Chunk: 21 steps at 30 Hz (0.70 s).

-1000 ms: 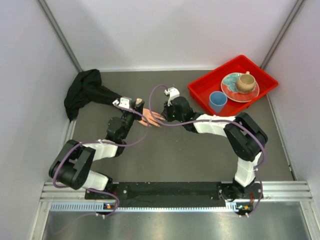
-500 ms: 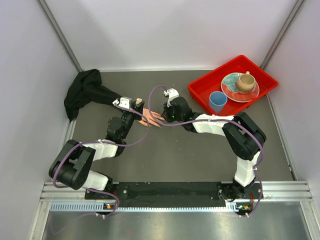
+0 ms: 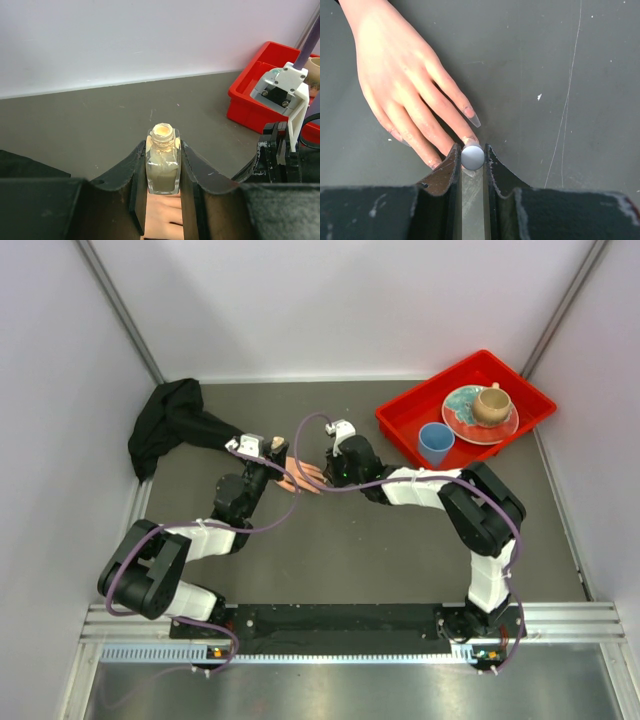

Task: Paint the nails

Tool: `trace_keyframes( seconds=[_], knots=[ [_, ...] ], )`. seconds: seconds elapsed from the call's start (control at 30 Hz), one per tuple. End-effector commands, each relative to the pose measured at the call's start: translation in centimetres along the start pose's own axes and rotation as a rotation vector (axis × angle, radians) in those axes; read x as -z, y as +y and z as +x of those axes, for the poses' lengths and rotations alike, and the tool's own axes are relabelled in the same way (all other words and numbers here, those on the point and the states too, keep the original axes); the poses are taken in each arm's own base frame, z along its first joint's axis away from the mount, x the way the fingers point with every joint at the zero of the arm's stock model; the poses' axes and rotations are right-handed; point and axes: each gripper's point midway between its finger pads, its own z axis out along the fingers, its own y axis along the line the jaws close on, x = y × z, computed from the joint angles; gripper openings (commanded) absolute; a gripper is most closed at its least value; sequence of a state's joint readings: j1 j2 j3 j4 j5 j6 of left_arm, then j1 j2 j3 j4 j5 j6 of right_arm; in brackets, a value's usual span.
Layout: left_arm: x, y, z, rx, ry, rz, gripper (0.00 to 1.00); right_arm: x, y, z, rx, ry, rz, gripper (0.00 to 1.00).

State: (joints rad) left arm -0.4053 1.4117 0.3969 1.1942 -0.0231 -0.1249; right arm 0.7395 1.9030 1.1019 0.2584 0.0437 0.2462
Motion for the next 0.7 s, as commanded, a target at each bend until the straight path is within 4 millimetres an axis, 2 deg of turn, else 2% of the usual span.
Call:
trace_keyframes(
  seconds=[0.0,0.67],
  knots=[
    [-0.9,-0.2,-2.5,-0.005,-0.076,0.012,0.0,0.0,0.9,-2.9,0.008,-0.074,-0.007,0.0],
    [-1.0,-0.3,-2.3,-0.001,-0.072,0.017,0.0,1.8,-0.3,-2.3,0.003,-0.082,0.037,0.0]
  ],
)
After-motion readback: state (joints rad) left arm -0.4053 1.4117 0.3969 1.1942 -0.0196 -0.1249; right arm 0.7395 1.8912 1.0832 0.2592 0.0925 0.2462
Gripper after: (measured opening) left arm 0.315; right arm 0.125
